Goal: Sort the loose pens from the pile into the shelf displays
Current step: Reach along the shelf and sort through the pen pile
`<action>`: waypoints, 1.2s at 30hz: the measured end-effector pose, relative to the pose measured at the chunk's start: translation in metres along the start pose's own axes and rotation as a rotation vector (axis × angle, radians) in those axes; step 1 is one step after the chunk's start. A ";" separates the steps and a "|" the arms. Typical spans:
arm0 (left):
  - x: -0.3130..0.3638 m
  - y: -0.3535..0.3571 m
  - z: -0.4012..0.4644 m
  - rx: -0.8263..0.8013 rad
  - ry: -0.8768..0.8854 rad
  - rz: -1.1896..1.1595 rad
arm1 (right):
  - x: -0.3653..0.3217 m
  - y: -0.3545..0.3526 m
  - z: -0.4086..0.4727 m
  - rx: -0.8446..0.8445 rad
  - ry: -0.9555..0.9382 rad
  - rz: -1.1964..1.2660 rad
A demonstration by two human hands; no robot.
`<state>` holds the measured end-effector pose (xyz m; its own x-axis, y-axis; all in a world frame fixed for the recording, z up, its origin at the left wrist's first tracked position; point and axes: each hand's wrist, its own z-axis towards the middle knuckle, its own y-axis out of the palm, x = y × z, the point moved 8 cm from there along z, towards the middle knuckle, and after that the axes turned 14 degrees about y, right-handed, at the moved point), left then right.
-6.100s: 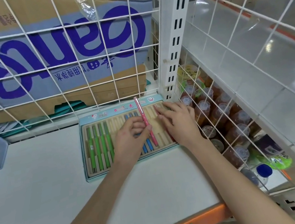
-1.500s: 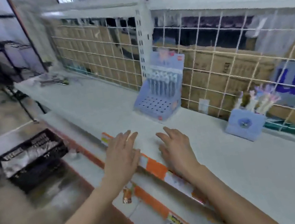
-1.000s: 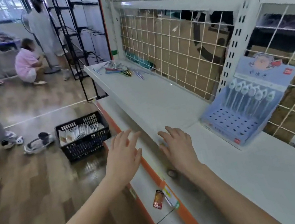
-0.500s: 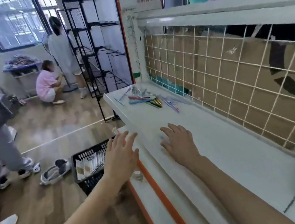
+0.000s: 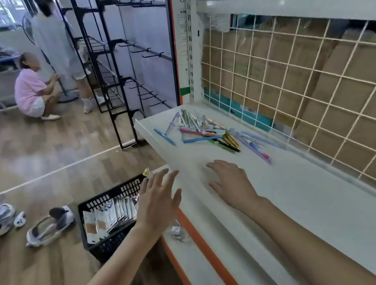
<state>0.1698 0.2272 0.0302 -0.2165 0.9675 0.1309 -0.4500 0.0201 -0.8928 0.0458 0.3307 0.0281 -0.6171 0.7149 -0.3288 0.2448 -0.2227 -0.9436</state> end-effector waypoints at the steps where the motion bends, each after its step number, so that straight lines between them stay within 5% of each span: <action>1: -0.015 0.003 0.007 -0.014 0.007 -0.015 | -0.006 0.004 0.011 -0.006 0.012 0.009; 12: -0.159 0.019 0.094 0.013 0.043 -0.211 | -0.046 0.022 0.122 0.061 0.267 0.120; 29: -0.220 0.111 0.224 -0.399 -0.025 -0.357 | -0.034 0.028 0.218 0.175 0.270 0.084; 36: -0.220 0.126 0.250 -0.558 0.198 -0.282 | -0.030 0.025 0.233 0.228 0.237 -0.052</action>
<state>-0.0559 -0.0463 -0.0036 0.0316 0.9328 0.3589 0.0625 0.3565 -0.9322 -0.1036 0.1496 0.0052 -0.4265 0.8577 -0.2870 0.0271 -0.3050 -0.9520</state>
